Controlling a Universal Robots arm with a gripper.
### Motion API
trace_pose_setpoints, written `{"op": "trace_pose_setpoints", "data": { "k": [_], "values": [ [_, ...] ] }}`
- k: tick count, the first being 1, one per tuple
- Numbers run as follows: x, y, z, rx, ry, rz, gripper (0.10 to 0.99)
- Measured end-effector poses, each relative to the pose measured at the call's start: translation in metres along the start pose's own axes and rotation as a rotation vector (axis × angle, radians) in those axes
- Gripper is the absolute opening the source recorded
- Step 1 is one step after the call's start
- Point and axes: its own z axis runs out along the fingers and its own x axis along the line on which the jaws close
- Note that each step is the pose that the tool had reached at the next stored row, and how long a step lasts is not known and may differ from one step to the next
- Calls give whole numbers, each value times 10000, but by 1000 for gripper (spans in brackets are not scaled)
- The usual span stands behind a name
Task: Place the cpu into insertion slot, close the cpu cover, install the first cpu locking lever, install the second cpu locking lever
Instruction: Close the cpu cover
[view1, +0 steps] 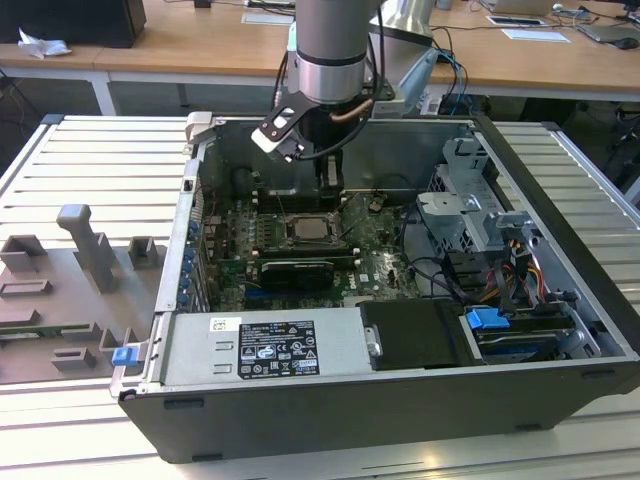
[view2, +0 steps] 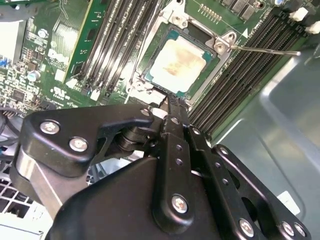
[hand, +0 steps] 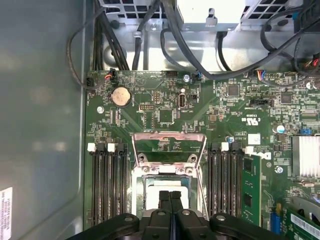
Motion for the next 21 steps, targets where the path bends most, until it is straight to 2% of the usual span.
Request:
{"op": "trace_pose_setpoints", "data": {
  "k": [7,14,18,21],
  "values": [
    [1,49,-29,8,-4,1,106],
    [3,58,-158,10,-6,-1,106],
    [3,82,-175,11,-10,-2,106],
    [5,88,-245,12,-13,0,106]
  ]
}}
